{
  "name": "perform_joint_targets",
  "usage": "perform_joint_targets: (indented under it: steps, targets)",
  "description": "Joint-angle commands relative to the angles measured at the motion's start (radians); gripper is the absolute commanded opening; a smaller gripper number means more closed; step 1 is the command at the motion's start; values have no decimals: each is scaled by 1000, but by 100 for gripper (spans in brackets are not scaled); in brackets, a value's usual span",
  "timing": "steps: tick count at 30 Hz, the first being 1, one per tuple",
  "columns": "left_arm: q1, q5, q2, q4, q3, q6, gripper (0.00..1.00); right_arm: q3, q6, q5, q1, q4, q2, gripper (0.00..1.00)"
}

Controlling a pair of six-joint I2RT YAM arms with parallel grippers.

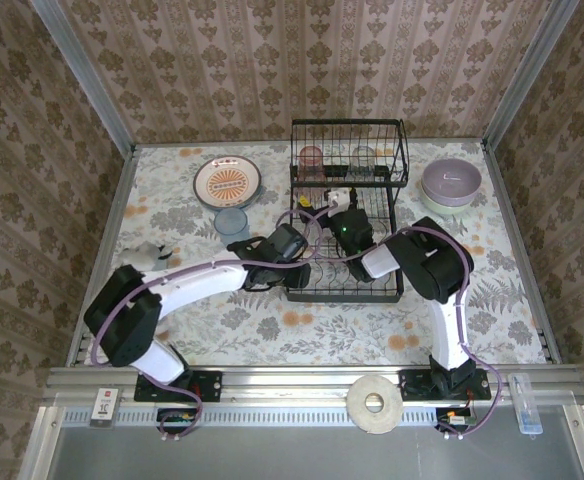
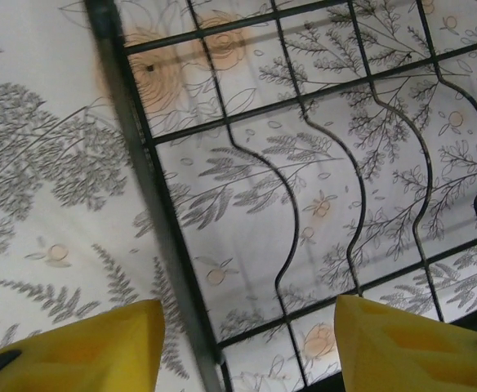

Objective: Unload the mixed dishes from the dish rack

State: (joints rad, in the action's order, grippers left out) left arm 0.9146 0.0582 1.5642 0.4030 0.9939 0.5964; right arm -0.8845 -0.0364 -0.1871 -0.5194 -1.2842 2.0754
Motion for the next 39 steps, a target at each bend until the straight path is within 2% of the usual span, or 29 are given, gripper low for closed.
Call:
perform_joint_targets:
  steps: [1, 6, 12, 25, 28, 31, 39]
  targets:
    - [-14, -24, 31, 2, 49, 16, 49, -49, -28, 5, 9, -40, 39, 100]
    - [-26, -34, 65, 30, 74, 27, 35, -93, -32, -1, 16, -40, 72, 100]
    - [-29, -73, 114, 48, 121, 17, 0, -159, -38, -3, 31, -35, 118, 100]
    - [-14, -77, 149, 113, 206, -1, 0, -300, -102, -73, 70, -18, 214, 99]
    - [-9, -73, 148, 123, 216, 0, 0, -311, -132, -103, 82, -8, 219, 93]
    - [-9, -65, 143, 129, 221, 3, 0, -309, -163, -135, 92, -2, 219, 81]
    - [-9, -71, 153, 142, 233, -1, 0, -372, -80, -160, 81, 24, 245, 85]
